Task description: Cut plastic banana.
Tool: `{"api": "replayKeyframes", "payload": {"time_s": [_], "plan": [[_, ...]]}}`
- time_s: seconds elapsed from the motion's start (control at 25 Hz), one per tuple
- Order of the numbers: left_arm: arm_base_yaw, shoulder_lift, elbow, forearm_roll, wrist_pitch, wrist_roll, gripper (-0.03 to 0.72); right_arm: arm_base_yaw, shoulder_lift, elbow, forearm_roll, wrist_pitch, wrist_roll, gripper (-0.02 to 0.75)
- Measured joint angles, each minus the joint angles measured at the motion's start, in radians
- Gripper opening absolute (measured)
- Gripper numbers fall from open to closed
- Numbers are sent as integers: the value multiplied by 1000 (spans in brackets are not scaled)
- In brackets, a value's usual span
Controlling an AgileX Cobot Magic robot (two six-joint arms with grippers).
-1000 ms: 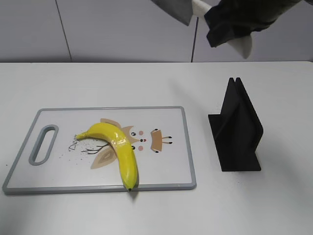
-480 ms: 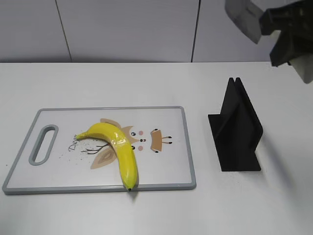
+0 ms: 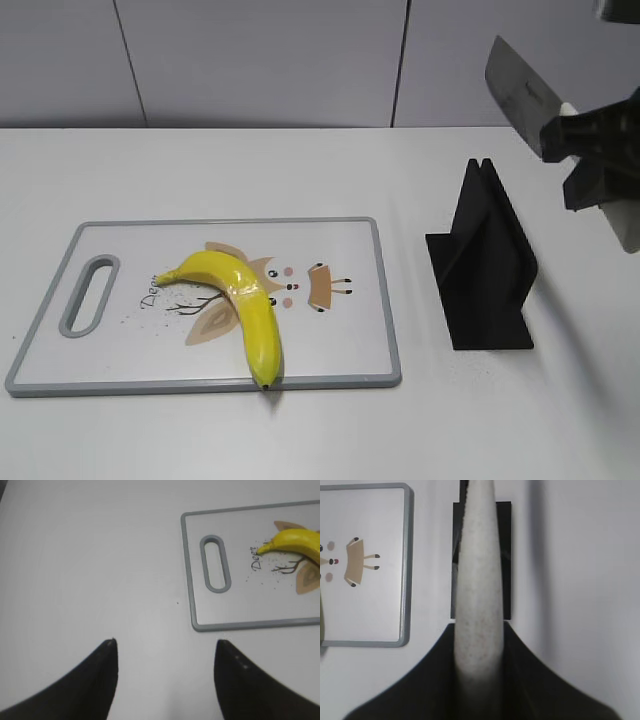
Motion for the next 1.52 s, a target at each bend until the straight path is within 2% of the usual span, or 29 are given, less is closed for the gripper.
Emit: {"api": "replayKeyframes", "payload": {"time_s": [0.12, 0.28, 0.56, 0.8, 1.2, 1.52], "plan": [[0, -102, 53, -15, 52, 0, 588, 0, 2, 32, 0, -35, 1, 190], [0, -216, 62, -19, 120, 0, 588, 0, 35, 49, -1, -56, 1, 190], [0, -358, 131, -29, 61, -8, 588, 0, 109, 50, -1, -106, 2, 190], [0, -428, 133, -28, 46, -21, 588, 0, 148, 51, -40, -110, 2, 190], [0, -437, 133, -28, 45, -23, 581, 0, 194, 51, -52, -118, 3, 190], [0, -437, 133, -28, 45, -23, 563, 0, 238, 51, 39, -95, 5, 190]]}}
